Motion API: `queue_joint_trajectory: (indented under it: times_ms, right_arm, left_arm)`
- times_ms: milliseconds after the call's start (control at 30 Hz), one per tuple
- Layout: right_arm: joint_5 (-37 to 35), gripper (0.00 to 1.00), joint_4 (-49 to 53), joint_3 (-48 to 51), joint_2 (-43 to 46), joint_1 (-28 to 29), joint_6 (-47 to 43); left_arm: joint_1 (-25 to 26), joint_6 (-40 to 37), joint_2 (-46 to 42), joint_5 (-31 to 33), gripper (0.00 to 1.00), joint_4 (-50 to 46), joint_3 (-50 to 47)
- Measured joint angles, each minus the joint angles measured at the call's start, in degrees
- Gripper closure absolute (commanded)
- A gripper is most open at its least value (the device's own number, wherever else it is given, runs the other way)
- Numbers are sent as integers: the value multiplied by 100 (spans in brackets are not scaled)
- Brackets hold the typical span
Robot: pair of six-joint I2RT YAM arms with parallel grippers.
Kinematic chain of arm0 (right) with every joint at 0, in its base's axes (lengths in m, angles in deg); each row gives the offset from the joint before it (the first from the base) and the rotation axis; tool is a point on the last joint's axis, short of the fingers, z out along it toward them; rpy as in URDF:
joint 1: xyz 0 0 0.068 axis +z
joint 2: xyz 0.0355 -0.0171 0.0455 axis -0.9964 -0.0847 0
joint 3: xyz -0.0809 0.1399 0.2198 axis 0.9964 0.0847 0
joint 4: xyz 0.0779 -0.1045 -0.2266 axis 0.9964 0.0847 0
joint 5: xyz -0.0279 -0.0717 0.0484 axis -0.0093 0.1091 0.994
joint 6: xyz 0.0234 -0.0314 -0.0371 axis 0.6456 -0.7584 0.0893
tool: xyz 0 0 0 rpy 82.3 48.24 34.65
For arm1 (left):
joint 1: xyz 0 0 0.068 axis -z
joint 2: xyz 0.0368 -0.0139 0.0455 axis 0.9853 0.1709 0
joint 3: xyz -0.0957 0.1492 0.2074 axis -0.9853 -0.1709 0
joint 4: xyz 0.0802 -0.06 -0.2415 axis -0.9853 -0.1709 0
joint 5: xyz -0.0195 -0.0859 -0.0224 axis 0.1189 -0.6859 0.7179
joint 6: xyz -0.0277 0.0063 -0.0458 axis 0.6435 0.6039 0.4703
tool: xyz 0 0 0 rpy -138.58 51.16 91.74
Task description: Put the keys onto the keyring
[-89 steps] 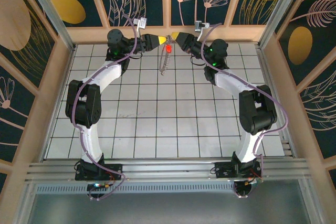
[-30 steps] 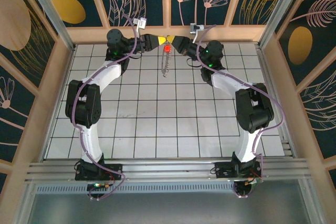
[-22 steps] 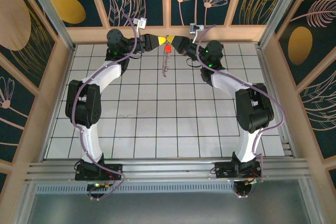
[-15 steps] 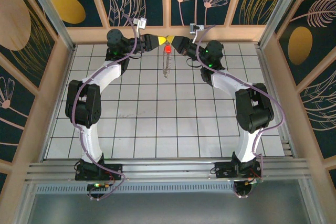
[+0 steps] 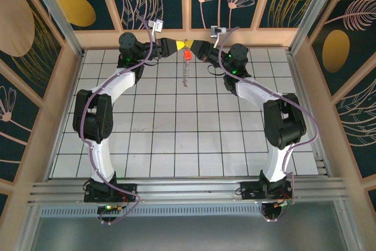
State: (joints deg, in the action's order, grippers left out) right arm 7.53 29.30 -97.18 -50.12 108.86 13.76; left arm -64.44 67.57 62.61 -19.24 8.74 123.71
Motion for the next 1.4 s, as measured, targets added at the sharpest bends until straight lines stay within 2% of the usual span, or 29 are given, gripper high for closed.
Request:
queue_joint_trajectory:
  times_ms: [100, 267, 400, 533, 633, 833, 1167, 1400]
  right_arm:
    - [-2, 100, 81, -28, 2, 2, -92]
    - [-46, 100, 170, -31, 2, 13, -181]
    - [-33, 100, 229, -46, 0, -7, -203]
    - [273, 100, 431, -170, -44, -109, -219]
    - [623, 100, 557, -420, -157, -232, -256]
    - [1338, 100, 1165, -1080, -328, -468, -726]
    - [2350, 100, 3364, -2686, -730, -634, -2435]
    - [2658, 100, 3873, -2916, -1032, -726, -2750]
  left_arm:
    - [-13, 0, 0, 13, 100, -31, 0]
    - [-24, -4, -2, 22, 100, -131, -2]
    - [-22, -92, -2, 85, 77, -219, -2]
    - [-68, -219, -76, 289, 66, -302, -2]
    - [-201, -350, -212, 363, 61, -393, 2]
    - [-380, -1032, -354, 345, 58, -1213, 350]
    - [-374, -2367, -354, -308, 57, -2973, 1311]
    - [-374, -2778, -284, -793, 60, -3576, 1668]
